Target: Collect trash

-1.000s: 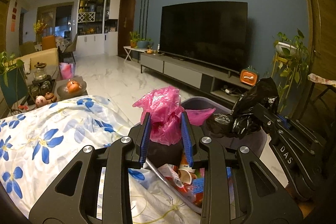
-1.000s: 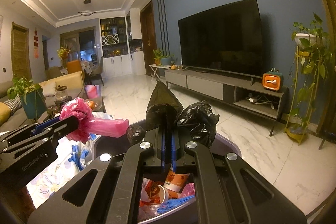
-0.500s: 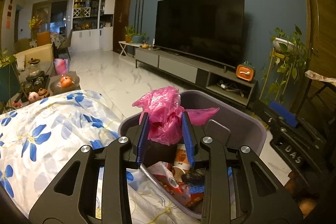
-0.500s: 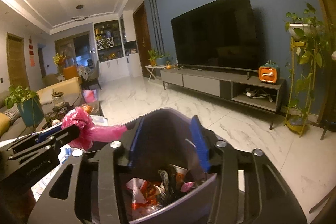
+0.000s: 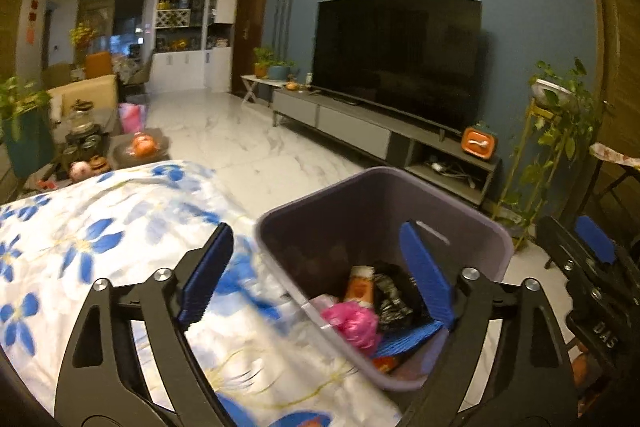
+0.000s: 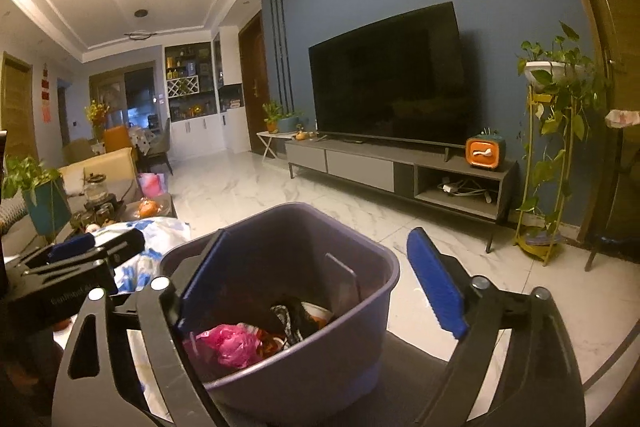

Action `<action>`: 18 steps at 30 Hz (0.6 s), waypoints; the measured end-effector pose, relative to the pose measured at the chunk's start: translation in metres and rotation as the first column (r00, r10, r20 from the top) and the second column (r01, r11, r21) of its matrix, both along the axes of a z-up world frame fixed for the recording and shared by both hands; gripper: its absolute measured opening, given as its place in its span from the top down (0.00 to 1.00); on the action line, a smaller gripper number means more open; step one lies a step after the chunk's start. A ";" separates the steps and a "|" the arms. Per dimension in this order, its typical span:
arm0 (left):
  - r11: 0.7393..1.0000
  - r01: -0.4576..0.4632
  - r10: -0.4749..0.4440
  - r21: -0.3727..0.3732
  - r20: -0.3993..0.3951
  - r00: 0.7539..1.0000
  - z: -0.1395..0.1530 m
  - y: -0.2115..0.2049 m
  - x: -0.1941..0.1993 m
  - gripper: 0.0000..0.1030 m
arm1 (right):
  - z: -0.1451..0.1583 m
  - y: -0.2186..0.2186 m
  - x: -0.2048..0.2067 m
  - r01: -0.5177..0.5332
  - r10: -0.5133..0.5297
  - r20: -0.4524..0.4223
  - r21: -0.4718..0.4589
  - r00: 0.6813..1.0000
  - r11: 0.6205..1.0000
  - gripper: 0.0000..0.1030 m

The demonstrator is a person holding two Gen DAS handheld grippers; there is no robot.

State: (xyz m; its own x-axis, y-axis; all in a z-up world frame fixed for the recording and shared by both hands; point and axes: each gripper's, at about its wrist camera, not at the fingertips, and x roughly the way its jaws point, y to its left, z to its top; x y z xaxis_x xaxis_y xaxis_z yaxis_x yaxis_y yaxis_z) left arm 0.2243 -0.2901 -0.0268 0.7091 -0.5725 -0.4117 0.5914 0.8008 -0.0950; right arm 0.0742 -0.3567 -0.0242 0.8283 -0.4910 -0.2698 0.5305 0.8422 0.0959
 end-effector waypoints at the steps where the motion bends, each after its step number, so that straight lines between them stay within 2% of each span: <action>1: 1.000 -0.018 0.018 0.011 0.004 1.000 0.000 0.007 -0.004 0.15 | 0.000 0.004 -0.001 -0.003 0.002 -0.009 -0.007 1.000 1.000 0.14; 3: 0.997 -0.061 0.061 0.038 0.014 0.998 -0.001 0.021 -0.012 0.12 | 0.000 0.017 -0.003 -0.022 0.021 -0.035 -0.031 0.999 0.999 0.10; 4: 0.996 -0.077 0.076 0.047 0.020 0.997 -0.001 0.026 -0.015 0.10 | 0.001 0.024 -0.005 -0.030 0.028 -0.042 -0.039 0.999 0.999 0.05; 7: 0.984 -0.158 0.154 0.085 0.046 0.987 -0.003 0.057 -0.033 0.06 | 0.001 0.045 -0.012 -0.061 0.058 -0.044 -0.055 0.997 0.997 0.05; 10: 0.971 -0.220 0.214 0.099 0.062 0.975 0.000 0.085 -0.051 0.06 | 0.002 0.065 -0.016 -0.089 0.085 -0.059 -0.065 0.995 0.994 0.05; 18: 0.942 -0.325 0.320 0.083 0.067 0.945 0.015 0.158 -0.101 0.06 | 0.008 0.117 -0.032 -0.148 0.144 -0.080 -0.049 0.986 0.988 0.05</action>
State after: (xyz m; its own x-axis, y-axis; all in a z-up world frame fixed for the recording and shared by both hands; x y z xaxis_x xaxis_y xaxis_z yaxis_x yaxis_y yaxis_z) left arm 0.1236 -0.1321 -0.0116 0.8711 -0.2713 -0.4093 0.3026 0.9531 0.0121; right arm 0.0419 -0.2392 -0.0165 0.8702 -0.3823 -0.3108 0.4056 0.9140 0.0112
